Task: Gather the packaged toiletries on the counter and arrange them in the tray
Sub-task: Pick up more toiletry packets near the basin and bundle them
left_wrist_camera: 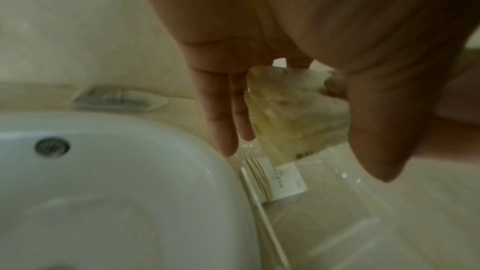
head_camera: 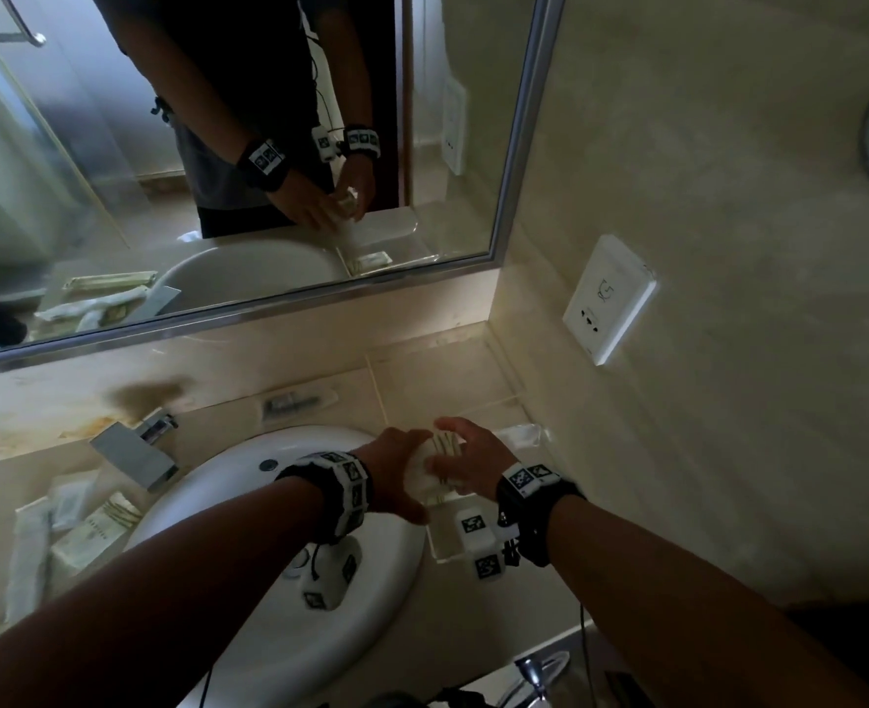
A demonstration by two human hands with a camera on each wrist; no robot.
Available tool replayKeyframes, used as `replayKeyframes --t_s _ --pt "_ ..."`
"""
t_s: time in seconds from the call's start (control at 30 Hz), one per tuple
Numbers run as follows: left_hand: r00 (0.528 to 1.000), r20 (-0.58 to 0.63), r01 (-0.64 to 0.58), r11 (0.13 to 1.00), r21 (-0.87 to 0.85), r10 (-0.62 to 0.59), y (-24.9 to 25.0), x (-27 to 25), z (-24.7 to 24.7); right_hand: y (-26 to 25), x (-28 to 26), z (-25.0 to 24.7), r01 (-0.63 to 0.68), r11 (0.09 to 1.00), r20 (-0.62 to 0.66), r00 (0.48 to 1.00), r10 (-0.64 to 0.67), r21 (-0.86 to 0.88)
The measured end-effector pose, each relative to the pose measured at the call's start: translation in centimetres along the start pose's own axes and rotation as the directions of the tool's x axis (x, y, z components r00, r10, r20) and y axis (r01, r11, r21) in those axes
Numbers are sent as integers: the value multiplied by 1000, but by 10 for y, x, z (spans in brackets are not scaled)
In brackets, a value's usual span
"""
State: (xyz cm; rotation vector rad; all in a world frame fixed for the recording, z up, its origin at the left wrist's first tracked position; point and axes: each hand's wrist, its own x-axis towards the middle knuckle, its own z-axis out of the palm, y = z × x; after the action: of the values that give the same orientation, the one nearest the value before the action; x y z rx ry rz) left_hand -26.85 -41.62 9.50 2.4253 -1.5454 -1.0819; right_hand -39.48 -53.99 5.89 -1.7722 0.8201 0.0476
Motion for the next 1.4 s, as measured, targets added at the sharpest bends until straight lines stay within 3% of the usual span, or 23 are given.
replayKeyframes --t_s 0.17,0.47,0.67,0.87,1.07,1.2,1.4 --pt "998 29 46 991 126 -50 11 13 9 10 -14 -6 -8 1000 -8 1000 8 -10" --pt "1000 -12 26 992 121 -25 24 34 30 30 -14 -15 -89 995 19 996 89 -43" --pt "1000 24 -18 997 80 16 23 45 41 54 -5 -30 -151 976 -63 988 142 -156" --pt "991 122 30 993 118 -45 14 52 42 87 4 -57 -308 899 -177 948 264 -311" --pt "977 181 84 986 142 -110 8 65 48 100 19 -79 -414 866 -272 900 342 -280" --pt "975 212 34 988 154 -66 14 75 51 102 35 -81 -448 843 -335 876 347 -298" --pt "966 256 -70 980 186 20 16 81 51 110 48 -64 -405 865 -285 902 325 -294"
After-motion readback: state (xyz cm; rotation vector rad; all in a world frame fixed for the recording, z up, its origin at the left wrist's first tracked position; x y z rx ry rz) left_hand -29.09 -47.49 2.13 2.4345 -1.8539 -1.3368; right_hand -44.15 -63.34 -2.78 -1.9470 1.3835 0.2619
